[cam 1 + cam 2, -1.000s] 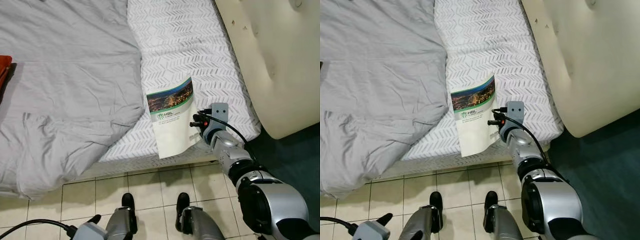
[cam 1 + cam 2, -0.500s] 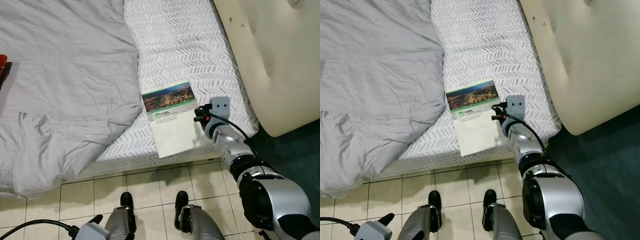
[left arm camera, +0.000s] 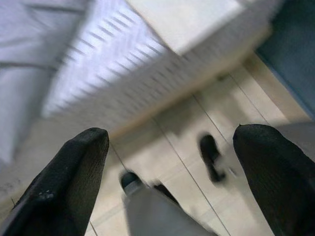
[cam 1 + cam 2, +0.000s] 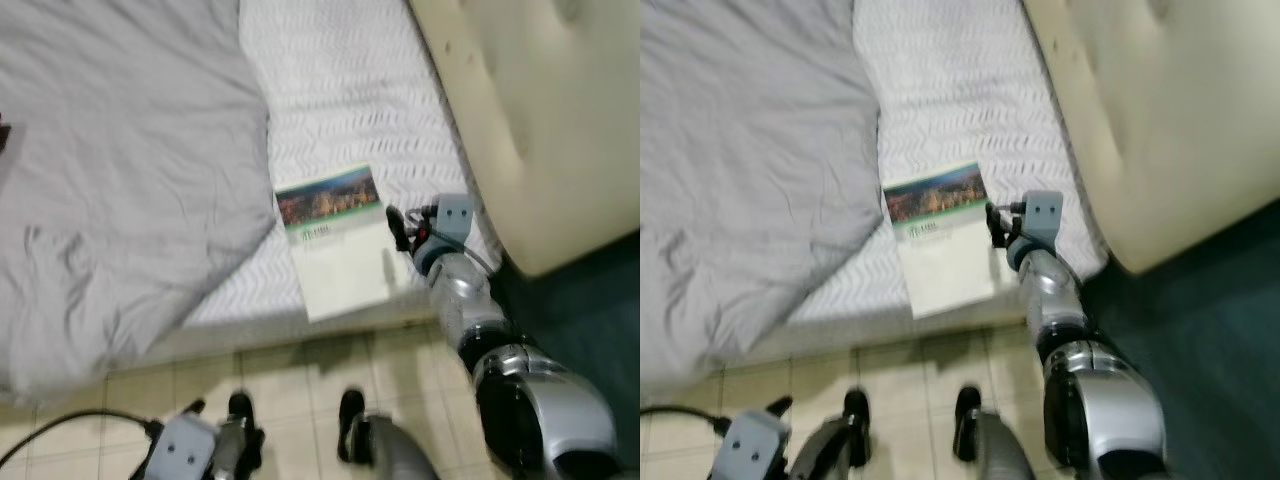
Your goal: Clean up the room
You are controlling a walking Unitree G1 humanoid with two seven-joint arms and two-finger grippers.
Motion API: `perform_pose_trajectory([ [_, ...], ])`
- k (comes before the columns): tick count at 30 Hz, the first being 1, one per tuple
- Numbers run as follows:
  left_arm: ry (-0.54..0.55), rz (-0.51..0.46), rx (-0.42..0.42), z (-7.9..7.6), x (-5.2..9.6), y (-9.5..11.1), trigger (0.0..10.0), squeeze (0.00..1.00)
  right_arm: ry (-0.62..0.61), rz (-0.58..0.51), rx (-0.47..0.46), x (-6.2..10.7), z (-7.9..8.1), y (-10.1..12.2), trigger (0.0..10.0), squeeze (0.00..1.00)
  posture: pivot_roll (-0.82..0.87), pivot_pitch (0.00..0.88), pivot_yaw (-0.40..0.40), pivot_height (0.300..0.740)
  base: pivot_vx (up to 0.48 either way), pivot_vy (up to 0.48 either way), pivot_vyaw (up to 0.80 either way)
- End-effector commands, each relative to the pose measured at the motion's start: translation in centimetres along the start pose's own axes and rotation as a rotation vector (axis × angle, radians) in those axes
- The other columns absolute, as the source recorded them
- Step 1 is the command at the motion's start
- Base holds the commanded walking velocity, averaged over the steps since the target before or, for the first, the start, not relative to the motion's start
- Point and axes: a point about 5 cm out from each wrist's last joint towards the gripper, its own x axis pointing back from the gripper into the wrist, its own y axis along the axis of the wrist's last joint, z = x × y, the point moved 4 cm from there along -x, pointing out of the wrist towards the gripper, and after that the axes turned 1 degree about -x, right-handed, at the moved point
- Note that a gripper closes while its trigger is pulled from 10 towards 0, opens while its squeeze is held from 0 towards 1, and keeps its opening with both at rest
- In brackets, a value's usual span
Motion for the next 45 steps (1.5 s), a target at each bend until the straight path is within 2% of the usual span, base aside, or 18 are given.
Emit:
perform_pose_trajectory([
  [1, 0.028, 0.059, 0.019, 0.5, -0.6, -2.1, 10.0, 0.0, -0.006, 0.048, 0.025, 1.4, -0.7, -2.6, 10.0, 1.0, 0.16, 0.301, -0.118, 0.74, 0.0, 0.0, 0.0],
  [3, 0.046, 0.056, 0.028, 1.0, -1.5, -2.3, 10.0, 0.0, -0.011, 0.05, 0.003, 2.2, -1.1, -3.5, 10.0, 1.0, 0.14, 0.269, -0.127, 0.74, 0.0, 0.0, 0.0],
  [4, 0.077, 0.042, 0.036, 1.7, -2.7, -2.4, 10.0, 0.0, -0.046, 0.033, -0.046, 4.1, -2.2, -5.0, 10.0, 1.0, 0.12, 0.187, -0.127, 0.74, 0.0, 0.0, 0.0],
  [5, 0.083, 0.033, 0.039, 1.9, -3.5, -2.4, 10.0, 0.0, -0.07, 0.023, -0.047, 4.9, -2.8, -5.5, 10.0, 1.0, 0.11, 0.117, -0.13, 0.74, 0.0, 0.0, 0.0],
  [7, 0.085, 0.023, 0.037, 2.0, -3.8, -2.2, 10.0, 0.0, -0.094, 0.01, -0.048, 5.6, -3.2, -5.7, 10.0, 1.0, 0.11, 0.117, -0.13, 0.74, 0.0, 0.0, 0.0],
  [9, 0.096, -0.008, 0.028, 2.6, -5.5, -1.8, 10.0, 0.0, -0.128, -0.007, -0.066, 7.4, -3.3, -6.6, 10.0, 1.0, 0.07, 0.032, -0.115, 0.74, 0.0, 0.0, 0.0],
  [11, 0.101, -0.015, 0.027, 2.9, -6.3, -1.8, 10.0, 0.0, -0.134, -0.007, -0.073, 7.7, -3.2, -6.9, 10.0, 1.0, 0.07, 0.019, -0.111, 0.74, 0.0, 0.0, 0.0],
  [12, 0.113, -0.04, 0.044, 3.3, -7.8, -1.3, 10.0, 0.0, -0.144, -0.008, -0.036, 9.1, -2.9, -7.6, 10.0, 1.0, 0.04, 0.0, -0.094, 0.74, 0.0, 0.0, 0.0],
  [14, 0.116, -0.052, 0.051, 3.4, -8.4, -1.0, 10.0, 0.0, -0.148, -0.011, -0.016, 9.6, -2.8, -7.8, 10.0, 1.0, 0.04, 0.0, -0.091, 0.74, 0.0, 0.0, 0.0],
  [15, 0.128, -0.079, 0.056, 3.6, -9.2, -0.6, 10.0, 0.0, -0.166, -0.016, 0.008, 10.7, -3.0, -7.9, 10.0, 0.0, 0.04, 0.0, -0.085, 0.74, 0.0, 0.0, 0.0],
  [18, 0.14, -0.101, 0.065, 3.8, -9.7, -0.2, 10.0, 0.0, -0.198, -0.017, -0.006, 11.5, -3.7, -7.7, 10.0, 0.0, 0.03, 0.0, -0.078, 0.74, 0.0, 0.0, 0.0],
  [22, 0.327, -0.204, 0.199, 6.4, -9.1, 1.7, 10.0, 0.0, -0.274, -0.075, 0.017, 14.2, -5.8, -6.2, 10.0, 0.0, 0.03, 0.0, -0.072, 0.74, 0.0, 0.0, 0.0],
  [25, 0.322, -0.236, 0.196, 6.1, -9.8, 3.1, 10.0, 0.0, -0.302, -0.031, 0.025, 15.1, -6.4, -6.9, 10.0, 0.0, 0.05, 0.0, -0.07, 0.74, 0.0, 0.0, 0.0],
  [27, 0.299, -0.23, 0.135, 5.8, -10.6, 3.4, 10.0, 0.0, -0.313, -0.003, -0.006, 15.0, -6.4, -7.6, 10.0, 0.0, 0.04, 0.0, -0.06, 0.74, 0.0, 0.0, 0.0],
  [30, 0.255, -0.215, 0.154, 5.8, -11.2, 3.0, 10.0, 0.0, -0.253, 0.007, 0.029, 14.2, -5.3, -7.6, 10.0, 0.0, 0.04, 0.0, -0.057, 0.74, 0.0, 0.0, 0.0],
  [33, 0.238, -0.202, 0.086, 5.9, -11.8, 2.8, 10.0, 0.0, -0.247, 0.032, -0.006, 14.0, -4.8, -7.7, 10.0, 0.0, 0.03, 0.0, -0.057, 0.74, 0.0, -0.288, 0.66],
  [39, 0.212, -0.201, 0.074, 5.9, -12.7, 3.1, 10.0, 0.0, -0.215, 0.057, 0.017, 13.8, -4.2, -7.8, 10.0, 0.0, 0.02, 0.0, -0.054, 0.74, 0.124, -0.418, 0.19],
  [45, 0.204, -0.176, 0.065, 6.0, -13.2, 2.2, 10.0, 0.0, -0.184, 0.076, 0.026, 13.4, -3.9, -7.9, 10.0, 0.0, 0.01, 0.0, -0.06, 0.74, 0.251, -0.406, 0.0],
])
